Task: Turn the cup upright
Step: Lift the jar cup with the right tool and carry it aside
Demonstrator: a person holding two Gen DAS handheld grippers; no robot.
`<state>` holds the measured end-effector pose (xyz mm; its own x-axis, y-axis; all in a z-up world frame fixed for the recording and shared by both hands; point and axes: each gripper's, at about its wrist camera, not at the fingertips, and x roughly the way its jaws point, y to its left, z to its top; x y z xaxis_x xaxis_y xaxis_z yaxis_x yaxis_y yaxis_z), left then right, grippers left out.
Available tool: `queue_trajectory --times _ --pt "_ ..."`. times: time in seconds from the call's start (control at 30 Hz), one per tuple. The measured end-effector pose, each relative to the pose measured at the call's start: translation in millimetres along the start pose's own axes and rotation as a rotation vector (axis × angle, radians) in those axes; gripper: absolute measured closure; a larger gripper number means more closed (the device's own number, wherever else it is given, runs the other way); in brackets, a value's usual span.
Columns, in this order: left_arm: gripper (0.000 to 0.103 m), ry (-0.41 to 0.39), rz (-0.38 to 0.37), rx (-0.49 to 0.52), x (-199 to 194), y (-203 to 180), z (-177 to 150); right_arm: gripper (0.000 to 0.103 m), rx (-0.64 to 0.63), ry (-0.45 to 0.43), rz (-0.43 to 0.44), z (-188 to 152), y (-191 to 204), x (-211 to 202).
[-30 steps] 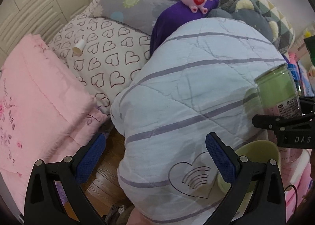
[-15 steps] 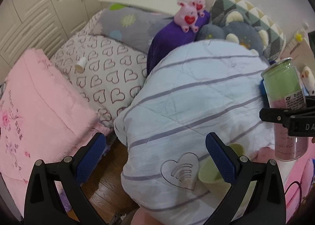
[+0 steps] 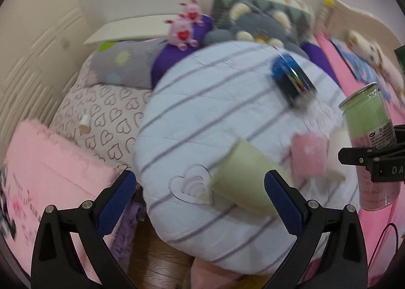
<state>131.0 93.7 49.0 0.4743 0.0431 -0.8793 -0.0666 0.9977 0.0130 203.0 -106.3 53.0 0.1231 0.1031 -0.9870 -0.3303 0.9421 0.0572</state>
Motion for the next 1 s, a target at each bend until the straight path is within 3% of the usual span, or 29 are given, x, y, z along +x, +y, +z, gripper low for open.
queue_trajectory --times 0.13,0.43,0.67,0.73,0.83,1.0 --pt "0.001 0.023 -0.031 0.093 4 -18 -13 0.034 0.061 0.028 0.036 -35 -2 7" --pt "0.001 0.116 -0.062 0.237 35 -36 -53 0.033 0.141 0.095 0.049 -70 14 56" --pt "0.001 0.151 -0.064 0.237 55 -33 -68 0.032 0.152 0.1 0.011 -70 27 85" --pt "0.001 0.164 -0.064 0.231 60 -32 -69 0.022 0.144 0.093 -0.018 -67 31 85" --pt "0.001 0.171 -0.06 0.218 62 -29 -69 0.022 0.119 0.073 -0.053 -60 38 78" --pt "0.001 0.162 -0.053 0.2 58 -27 -66 0.022 0.111 0.07 -0.035 -54 49 71"
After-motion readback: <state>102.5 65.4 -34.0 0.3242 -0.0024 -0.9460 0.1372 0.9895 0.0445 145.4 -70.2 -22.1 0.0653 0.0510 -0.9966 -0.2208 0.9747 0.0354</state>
